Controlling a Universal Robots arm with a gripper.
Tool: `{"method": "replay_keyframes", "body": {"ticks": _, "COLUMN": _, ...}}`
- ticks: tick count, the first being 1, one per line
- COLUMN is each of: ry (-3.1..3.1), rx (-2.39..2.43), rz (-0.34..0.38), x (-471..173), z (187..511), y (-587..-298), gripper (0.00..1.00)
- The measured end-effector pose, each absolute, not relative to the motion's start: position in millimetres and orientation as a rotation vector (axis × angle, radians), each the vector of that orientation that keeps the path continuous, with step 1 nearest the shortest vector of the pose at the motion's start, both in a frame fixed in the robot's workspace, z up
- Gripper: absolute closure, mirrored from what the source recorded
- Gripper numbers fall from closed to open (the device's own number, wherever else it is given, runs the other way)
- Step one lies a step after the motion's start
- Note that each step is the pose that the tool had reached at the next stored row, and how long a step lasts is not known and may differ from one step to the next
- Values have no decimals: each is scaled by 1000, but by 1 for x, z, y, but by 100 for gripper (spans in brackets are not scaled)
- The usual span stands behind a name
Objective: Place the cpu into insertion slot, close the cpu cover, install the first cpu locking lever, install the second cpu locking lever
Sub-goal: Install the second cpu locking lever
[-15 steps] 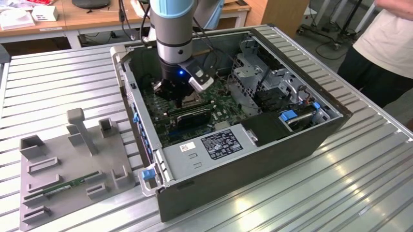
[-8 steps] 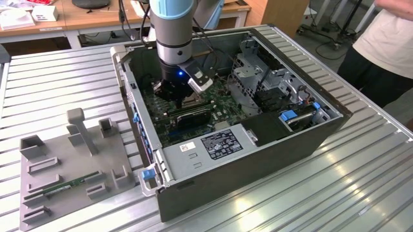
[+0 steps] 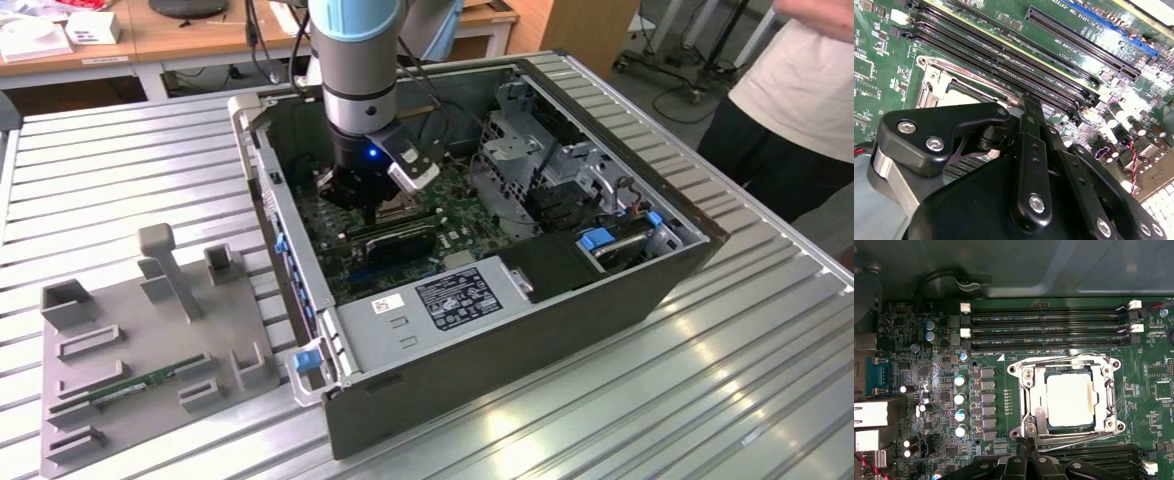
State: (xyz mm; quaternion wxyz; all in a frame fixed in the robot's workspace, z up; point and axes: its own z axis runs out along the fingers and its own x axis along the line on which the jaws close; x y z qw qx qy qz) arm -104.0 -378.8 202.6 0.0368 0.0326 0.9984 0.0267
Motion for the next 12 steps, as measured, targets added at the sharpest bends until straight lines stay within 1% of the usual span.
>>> {"method": "replay_keyframes", "body": {"ticks": 12, "ry": 3065, "rx": 101, "rz": 101, "x": -105, "z": 200, "y": -379, "gripper": 89}}
